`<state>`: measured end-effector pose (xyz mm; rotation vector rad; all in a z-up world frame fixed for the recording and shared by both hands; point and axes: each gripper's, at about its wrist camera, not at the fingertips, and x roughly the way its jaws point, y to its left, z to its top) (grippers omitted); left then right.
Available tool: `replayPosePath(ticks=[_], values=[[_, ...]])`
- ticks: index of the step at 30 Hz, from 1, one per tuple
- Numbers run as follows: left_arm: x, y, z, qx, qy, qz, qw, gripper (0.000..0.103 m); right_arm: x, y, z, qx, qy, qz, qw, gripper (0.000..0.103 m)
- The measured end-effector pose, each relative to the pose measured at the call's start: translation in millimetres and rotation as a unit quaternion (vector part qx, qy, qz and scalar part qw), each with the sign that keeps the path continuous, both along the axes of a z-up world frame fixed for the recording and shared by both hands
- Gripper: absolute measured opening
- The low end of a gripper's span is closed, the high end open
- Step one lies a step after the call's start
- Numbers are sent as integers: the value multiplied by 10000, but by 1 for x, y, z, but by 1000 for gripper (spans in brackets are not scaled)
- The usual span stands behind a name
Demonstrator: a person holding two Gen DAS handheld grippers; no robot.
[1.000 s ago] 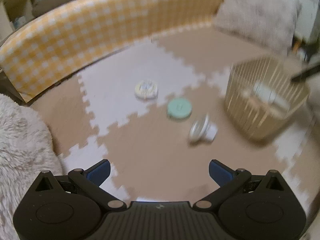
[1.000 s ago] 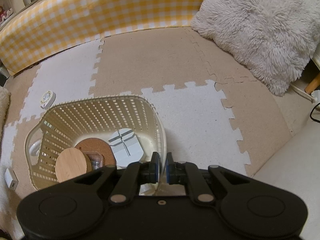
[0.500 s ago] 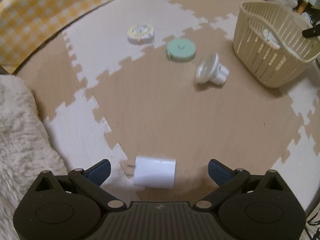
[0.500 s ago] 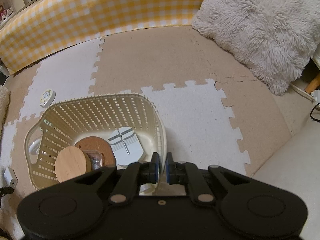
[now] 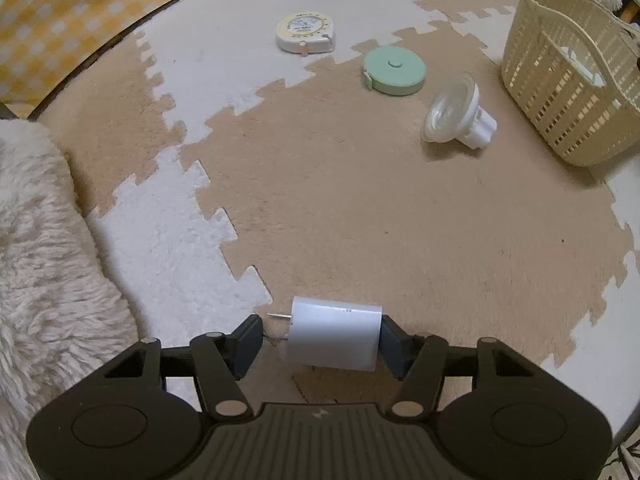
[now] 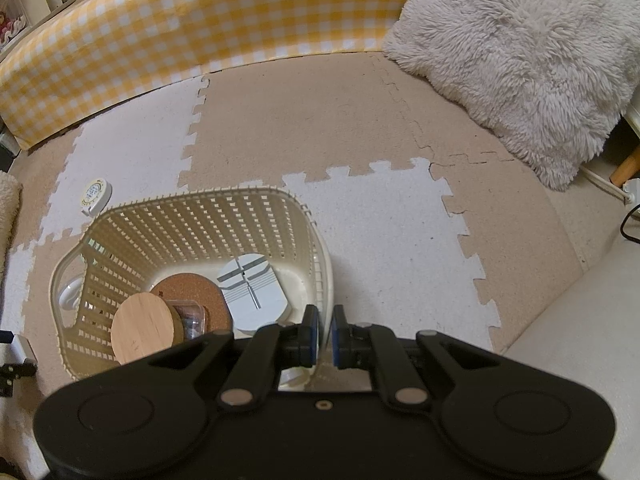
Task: Organize rigid objects
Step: 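Carry the white plug adapter into the basket and open the left tool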
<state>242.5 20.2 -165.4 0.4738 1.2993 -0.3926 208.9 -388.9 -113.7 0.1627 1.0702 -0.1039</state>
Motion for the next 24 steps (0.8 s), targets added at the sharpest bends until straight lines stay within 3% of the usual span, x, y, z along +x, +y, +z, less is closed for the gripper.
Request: replayPosePath(ticks=[10,16,24], values=[[2,-2,10,-192,-167,97,9996,62,-1,-3,4,101,-91,-66,9999,7],[4,-7,23,-303,-505,169,9981,62,-4,-6,9,177,-215,-148,9995,5],[1,-23,56,-999,-1001,227,9897,62,-4,-7,10,211,-232,-158,9994,5]])
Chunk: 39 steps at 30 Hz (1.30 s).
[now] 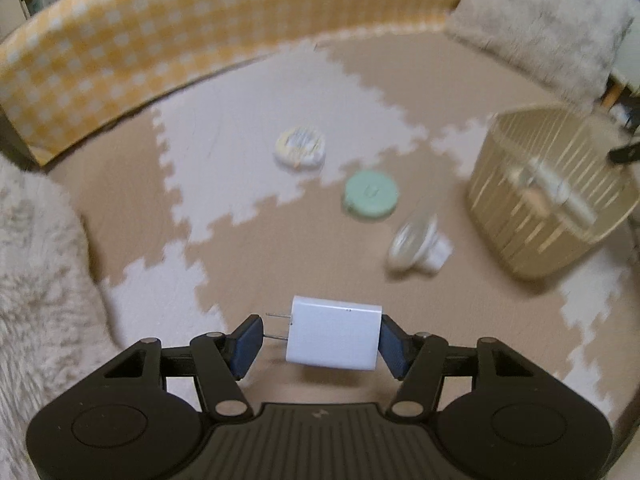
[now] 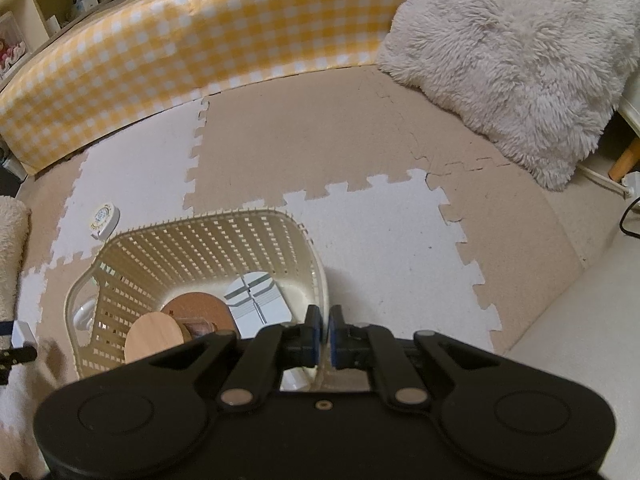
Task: Organize rigid objects
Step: 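Carry the white plug adapter into the basket and open the left tool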
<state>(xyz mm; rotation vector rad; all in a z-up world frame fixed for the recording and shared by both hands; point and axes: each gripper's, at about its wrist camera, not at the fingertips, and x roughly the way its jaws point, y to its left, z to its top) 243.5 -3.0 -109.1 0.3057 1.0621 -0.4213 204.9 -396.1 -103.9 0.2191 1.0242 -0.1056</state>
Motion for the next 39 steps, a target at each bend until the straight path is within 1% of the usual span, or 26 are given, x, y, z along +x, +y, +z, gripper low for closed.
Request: replayPosePath(ticks=[2,5,10,12,17,20,27,33,39], values=[[-4,-6,8,-179,-125,-41,9998,62,0,0,0,-3,-1,0,10000,5],[-8,-15,21,-551,-258,-81,9981,62,0,0,0,-3,2,-2,10000,5],[-19,-32,39,-1317,-327,-189,9906,62,0,0,0,-1,1,1,10000,5],[-24,-42,45,-1467,-376,-289,9880,62,0,0,0,0,0,0,10000,5],[-36,-74,54,-1681,-446,-669,9825,62,0,0,0,4,-1,-3,10000,5],[-36,-91,56,-1822,-402,-760,9795,62,0,1,0,-3,4,-6,10000,5],[-35,-132,46,-2140,-89,-605,9749,62,0,-1,0,-20,6,3,10000,5],[-34,-161,34,-2401,161,-156,9705,62,-1,-1,0,-6,4,-3,10000,5],[-34,-183,20,-2677,374,205,9625,62,-1,-1,0,7,4,-9,10000,5]])
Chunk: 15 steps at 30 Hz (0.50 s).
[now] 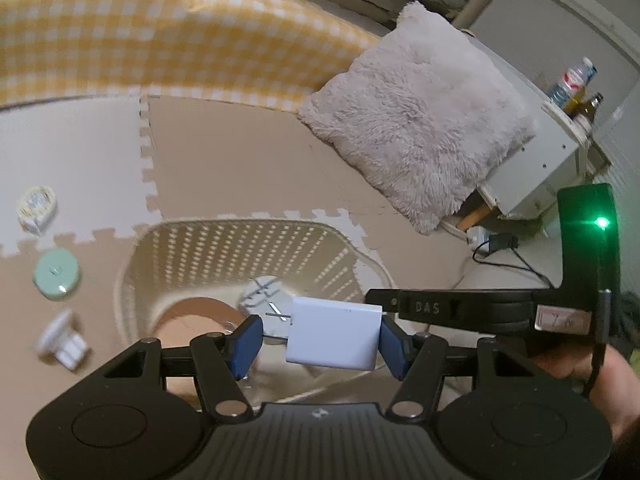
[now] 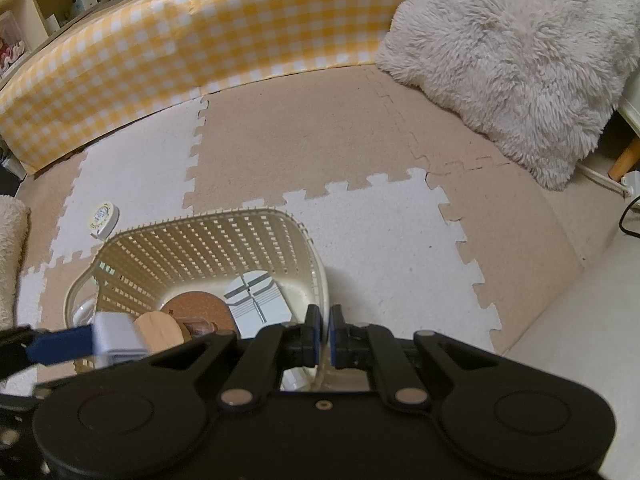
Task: Organize rigid objects
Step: 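Carry the white plug adapter into the basket and open the left tool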
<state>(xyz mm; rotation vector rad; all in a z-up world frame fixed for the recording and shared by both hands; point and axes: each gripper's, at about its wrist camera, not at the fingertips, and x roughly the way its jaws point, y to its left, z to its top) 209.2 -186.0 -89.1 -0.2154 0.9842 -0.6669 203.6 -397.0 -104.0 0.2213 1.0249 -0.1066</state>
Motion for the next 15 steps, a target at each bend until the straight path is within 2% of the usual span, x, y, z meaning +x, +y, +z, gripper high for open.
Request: replayPosePath(ticks=[4,8,15], values=[[0,-6,-11,-85,225,237,9994,62,0,0,0,6,-1,-2,10000,5],[2,-2,-23,-337,660,614,9954,62,0,0,0,-8,1,6,10000,5],[3,-2,-25,134,593,831,9947,62,0,2,0,-48,5,19,10000,5]])
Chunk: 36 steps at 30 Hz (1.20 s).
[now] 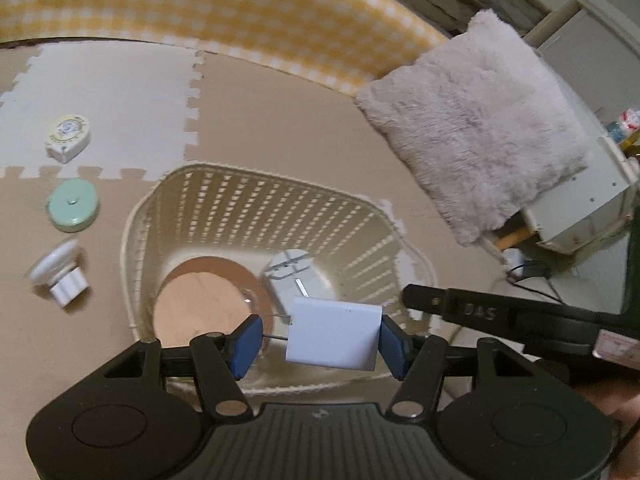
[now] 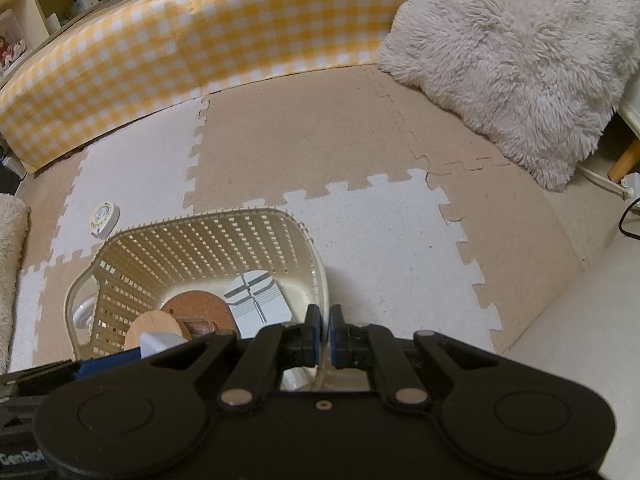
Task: Organize rigid objects
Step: 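Carry the white plug adapter into the basket and open the left tool, then raise the left tool away from the basket toward the remaining objects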
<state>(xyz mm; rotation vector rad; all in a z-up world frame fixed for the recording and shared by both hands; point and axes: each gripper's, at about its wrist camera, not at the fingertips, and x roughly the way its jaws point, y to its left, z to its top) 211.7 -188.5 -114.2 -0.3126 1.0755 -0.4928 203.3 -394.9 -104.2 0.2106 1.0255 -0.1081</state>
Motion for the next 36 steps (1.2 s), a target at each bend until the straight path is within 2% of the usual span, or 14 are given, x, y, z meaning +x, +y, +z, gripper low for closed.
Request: replayPosePath(ticks=[9,12,17,36], values=[[-1,-2,-2,40,120,-40,9999,65,-1,1,0,-21,3,6,10000,5],[0,-2,-1,53,131,-30,9999,83,-1,1,1,-25,-1,4,10000,5],[-1,-4,0,208,136,-62,9997,91,0,0,1,-24,12,9,10000,5],[-9,-4,9,330,33,-225,9992,96,-1,-1,0,40,8,-13,10000,5]])
